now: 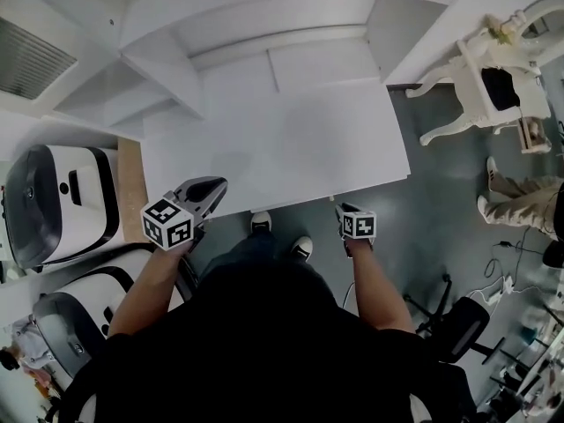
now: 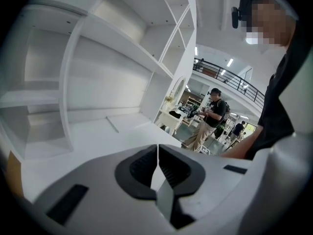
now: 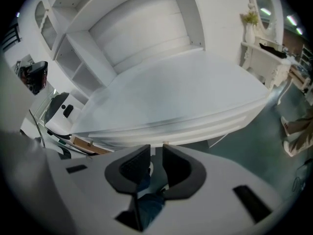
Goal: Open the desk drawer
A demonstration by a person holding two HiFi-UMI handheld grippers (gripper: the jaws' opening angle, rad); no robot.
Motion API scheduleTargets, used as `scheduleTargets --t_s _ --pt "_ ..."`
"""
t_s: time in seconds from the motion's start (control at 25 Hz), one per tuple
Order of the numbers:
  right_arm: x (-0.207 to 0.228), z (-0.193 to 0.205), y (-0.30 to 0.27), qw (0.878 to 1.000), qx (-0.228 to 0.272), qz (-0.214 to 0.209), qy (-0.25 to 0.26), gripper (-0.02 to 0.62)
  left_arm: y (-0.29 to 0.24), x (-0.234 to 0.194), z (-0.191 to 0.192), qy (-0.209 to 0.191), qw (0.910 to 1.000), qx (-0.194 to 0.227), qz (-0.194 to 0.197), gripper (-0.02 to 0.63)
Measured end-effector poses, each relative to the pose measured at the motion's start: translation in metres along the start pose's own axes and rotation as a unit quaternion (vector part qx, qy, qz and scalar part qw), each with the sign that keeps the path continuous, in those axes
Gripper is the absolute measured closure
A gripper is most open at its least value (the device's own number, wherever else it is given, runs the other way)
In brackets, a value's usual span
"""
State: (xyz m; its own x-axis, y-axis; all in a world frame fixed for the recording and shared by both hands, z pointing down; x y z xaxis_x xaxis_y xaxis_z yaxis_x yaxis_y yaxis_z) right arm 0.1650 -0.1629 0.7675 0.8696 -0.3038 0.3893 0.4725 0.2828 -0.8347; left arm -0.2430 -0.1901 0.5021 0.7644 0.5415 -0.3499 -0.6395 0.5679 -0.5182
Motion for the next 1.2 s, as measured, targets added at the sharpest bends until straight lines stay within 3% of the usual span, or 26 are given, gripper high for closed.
scheduleTargets --t_s 0.6,1.2 --pt "0.019 0.008 -0.063 0.999 -0.045 0.005 0.003 0.486 -0.003 -0.004 0.017 0.005 0.9993 -0.034 -0.018 0.588" --pt "0.025 0.012 -0.093 0.997 -0.070 0.010 0.008 0.486 -0.013 -0.002 0.018 0.011 0.9986 -0.052 -0.011 0.588"
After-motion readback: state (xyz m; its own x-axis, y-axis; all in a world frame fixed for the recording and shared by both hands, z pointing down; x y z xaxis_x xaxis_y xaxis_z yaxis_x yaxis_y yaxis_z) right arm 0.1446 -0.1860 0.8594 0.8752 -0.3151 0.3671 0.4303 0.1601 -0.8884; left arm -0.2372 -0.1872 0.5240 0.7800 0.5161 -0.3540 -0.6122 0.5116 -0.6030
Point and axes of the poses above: the fingertips, and each gripper's own axes: y backward along the fingers, x to its right, z out of its underside, the point moved 8 cm from there along y, backward along the fingers, and after that the axes turned 4 degrees about -z, right-handed, at the moved point
